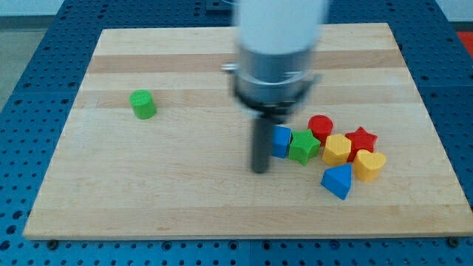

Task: Move the green circle diagonal to the cube

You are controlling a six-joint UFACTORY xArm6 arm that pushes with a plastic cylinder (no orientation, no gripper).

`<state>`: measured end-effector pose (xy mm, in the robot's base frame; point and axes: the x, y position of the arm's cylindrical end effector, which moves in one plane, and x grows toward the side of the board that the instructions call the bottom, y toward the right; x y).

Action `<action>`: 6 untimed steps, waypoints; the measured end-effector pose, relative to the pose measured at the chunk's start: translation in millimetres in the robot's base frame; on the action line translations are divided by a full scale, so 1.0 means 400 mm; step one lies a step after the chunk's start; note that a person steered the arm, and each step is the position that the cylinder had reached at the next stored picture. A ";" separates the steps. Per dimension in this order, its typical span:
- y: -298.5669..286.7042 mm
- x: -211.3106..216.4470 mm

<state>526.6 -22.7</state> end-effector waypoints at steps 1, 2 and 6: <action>-0.271 0.002; -0.481 -0.019; -0.264 -0.336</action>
